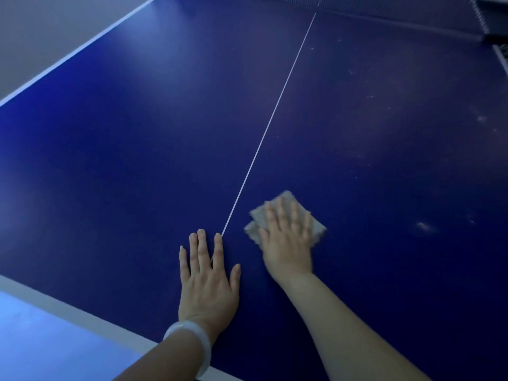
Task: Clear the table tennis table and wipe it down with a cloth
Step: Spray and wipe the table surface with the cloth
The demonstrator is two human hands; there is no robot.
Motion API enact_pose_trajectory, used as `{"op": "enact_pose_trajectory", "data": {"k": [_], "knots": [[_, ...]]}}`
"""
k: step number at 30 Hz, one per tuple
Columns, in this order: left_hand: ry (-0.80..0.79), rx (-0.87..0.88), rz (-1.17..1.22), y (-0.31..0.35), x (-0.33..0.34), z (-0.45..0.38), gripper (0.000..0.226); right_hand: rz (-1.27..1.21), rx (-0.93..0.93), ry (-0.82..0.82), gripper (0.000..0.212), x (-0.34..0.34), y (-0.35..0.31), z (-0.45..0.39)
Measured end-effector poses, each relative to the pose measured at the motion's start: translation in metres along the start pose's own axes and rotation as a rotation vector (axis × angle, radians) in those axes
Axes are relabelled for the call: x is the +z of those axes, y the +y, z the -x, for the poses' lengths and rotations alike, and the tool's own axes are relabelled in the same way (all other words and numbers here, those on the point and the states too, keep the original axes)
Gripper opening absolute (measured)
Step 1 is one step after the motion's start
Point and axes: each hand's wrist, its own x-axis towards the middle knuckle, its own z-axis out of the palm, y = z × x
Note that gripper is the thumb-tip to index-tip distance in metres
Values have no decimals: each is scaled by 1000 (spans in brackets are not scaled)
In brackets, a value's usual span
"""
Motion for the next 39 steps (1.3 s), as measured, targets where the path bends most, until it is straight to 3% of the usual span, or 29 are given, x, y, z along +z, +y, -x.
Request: {"op": "enact_pose_trajectory", "data": {"k": [3,6,8,12,14,16,18,22,25,26,28,30,31,33,37,39], "knots": [[8,0,-25,-1,2,-1,77,-7,-169,-59,58,1,-20,-43],[14,6,-15,-1,3,-1,76,44,-243,-99,57,-4,6,-68],[18,16,-3,-3,5,-1,75,31,-83,-74,57,-11,53,-71],[30,18,20,-4,6,0,73,35,478,-33,63,-22,167,-25],[10,21,-8,-3,7,-1,73,-52,734,-70,61,-29,186,4],[-3,22,-7,-3,6,-1,75,-103,851,-46,59,-28,165,25],[-3,24,-1,-4,4,-1,76,-53,768,5,57,-21,120,46],[2,27,24,-3,1,0,77,44,270,22,60,-1,37,102],[-5,27,41,-3,0,0,76,89,99,-60,59,-5,71,133],[-10,29,34,-3,0,0,76,92,187,-65,57,-7,93,142],[-13,35,26,-3,1,1,74,15,590,-9,57,-16,130,154],[-14,39,29,-3,1,1,74,-95,919,12,58,-24,132,161],[-16,40,27,-3,2,1,74,-117,985,-4,58,-26,119,158],[-15,44,27,-4,2,0,74,-97,914,19,59,-18,77,154],[-20,48,40,-5,4,-1,74,11,332,80,62,7,-23,168],[-19,45,45,-6,4,-1,74,2,183,24,62,12,-27,185]]}}
